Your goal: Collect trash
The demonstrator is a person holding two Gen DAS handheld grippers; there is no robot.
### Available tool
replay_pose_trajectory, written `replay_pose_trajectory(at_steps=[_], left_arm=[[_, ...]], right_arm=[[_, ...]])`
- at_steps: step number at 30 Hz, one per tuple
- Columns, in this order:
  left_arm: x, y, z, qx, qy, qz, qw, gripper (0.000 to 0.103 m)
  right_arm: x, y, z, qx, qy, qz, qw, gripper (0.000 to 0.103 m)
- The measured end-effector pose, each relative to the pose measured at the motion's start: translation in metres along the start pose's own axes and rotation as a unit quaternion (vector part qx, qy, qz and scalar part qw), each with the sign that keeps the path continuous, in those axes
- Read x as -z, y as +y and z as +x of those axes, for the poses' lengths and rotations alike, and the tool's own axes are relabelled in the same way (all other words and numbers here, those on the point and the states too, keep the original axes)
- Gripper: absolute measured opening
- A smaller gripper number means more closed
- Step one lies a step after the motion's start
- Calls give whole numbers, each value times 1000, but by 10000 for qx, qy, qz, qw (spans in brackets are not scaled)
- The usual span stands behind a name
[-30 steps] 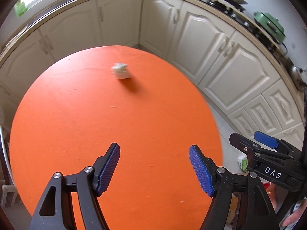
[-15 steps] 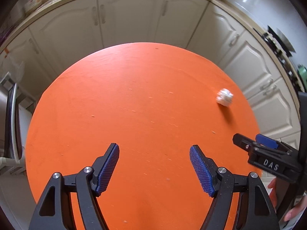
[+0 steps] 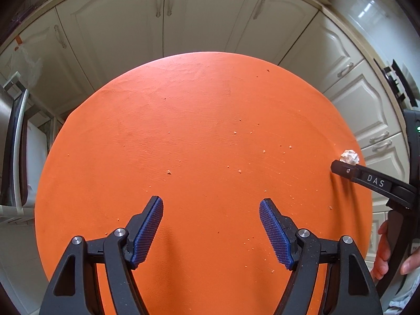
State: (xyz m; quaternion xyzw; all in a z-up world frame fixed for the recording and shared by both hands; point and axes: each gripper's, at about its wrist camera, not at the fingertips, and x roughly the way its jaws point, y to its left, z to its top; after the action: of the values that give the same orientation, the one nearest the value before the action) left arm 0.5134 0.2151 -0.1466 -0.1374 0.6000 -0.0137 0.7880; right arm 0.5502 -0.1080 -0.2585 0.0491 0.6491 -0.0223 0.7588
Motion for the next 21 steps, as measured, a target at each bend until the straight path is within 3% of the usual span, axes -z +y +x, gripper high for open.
replay_pose_trajectory(at_steps=[1,10,21], left_arm=[[0,0,1,15,5,-8,10000,72],[19,-5,-10,-34,-42,14,10000,72],[102,7,-64,-181,-217,208,9994,72]], right_arm=[[0,2,-1,11,-7,-38,10000,26],[39,8,-27,-253,-71,-229,9994,26],[151,50,-62,-445,9,-799,9958,26]])
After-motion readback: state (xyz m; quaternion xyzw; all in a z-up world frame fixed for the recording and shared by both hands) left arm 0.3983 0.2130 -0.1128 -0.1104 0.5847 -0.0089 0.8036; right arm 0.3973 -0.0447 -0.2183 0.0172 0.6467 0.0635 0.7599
